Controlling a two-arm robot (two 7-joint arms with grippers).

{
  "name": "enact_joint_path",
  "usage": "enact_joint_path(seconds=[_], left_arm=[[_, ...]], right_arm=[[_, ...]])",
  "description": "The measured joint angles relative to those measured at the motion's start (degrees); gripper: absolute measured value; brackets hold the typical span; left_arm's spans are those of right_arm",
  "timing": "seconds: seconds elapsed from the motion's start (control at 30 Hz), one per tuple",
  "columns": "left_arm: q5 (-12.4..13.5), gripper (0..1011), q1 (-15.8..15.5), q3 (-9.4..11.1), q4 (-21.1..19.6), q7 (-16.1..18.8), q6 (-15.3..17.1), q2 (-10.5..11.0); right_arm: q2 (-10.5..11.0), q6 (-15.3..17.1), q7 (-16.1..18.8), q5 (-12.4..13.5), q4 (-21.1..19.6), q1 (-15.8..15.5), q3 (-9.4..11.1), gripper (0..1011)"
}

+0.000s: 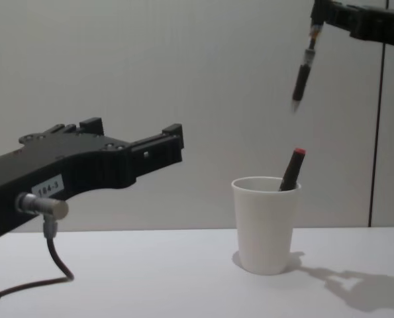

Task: Place the pen into the pen holder.

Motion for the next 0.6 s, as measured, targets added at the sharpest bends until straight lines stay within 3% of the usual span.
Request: enact_joint_path(seconds=[0.3,0.6], left_arm=[[0.0,1001,0.0,0.0,0.0,0.0,0.0,0.0],[0.0,1001,0.0,0.0,0.0,0.0,0.0,0.0]], right_arm=[[0.5,0.0,-4.3,-6.9,-1.7,-0.9,-0.5,135],[0.0,-0.2,-4.5,-9.7,-0.6,-0.6,-1.3,135]])
